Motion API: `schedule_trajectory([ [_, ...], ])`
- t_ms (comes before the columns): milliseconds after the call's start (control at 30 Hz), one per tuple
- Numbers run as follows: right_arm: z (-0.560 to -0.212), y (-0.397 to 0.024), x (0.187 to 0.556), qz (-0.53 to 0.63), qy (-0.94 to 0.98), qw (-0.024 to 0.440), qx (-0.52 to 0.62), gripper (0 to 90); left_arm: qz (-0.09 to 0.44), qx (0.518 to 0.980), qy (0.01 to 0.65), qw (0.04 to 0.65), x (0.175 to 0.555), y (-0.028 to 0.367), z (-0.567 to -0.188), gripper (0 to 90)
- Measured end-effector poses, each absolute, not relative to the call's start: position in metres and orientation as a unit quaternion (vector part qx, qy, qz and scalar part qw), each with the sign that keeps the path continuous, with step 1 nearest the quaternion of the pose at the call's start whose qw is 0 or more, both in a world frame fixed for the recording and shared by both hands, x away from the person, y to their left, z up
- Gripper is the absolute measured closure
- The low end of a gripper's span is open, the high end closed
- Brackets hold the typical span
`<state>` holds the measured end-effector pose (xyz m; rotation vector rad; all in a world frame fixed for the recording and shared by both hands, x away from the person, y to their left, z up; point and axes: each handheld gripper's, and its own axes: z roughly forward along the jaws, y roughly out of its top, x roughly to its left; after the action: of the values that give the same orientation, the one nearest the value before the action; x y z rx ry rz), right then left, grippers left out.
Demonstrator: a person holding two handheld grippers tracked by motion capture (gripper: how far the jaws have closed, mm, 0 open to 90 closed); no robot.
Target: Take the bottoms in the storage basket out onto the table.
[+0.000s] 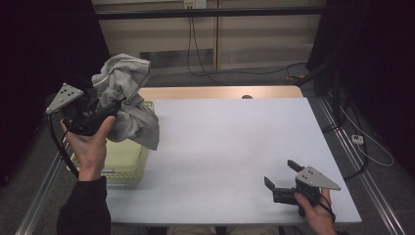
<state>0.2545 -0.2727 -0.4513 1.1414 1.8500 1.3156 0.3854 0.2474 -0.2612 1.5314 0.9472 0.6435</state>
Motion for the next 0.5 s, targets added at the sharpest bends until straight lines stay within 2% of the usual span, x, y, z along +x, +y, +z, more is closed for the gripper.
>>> schedule_trajectory([
  [500, -0.451, -0.273, 0.255, 0.495, 0.696, 0.295, 0.428, 1.8, 0.237, 0.675, 0.375, 0.59, 0.393, 0.201, -0.256, 54.8],
])
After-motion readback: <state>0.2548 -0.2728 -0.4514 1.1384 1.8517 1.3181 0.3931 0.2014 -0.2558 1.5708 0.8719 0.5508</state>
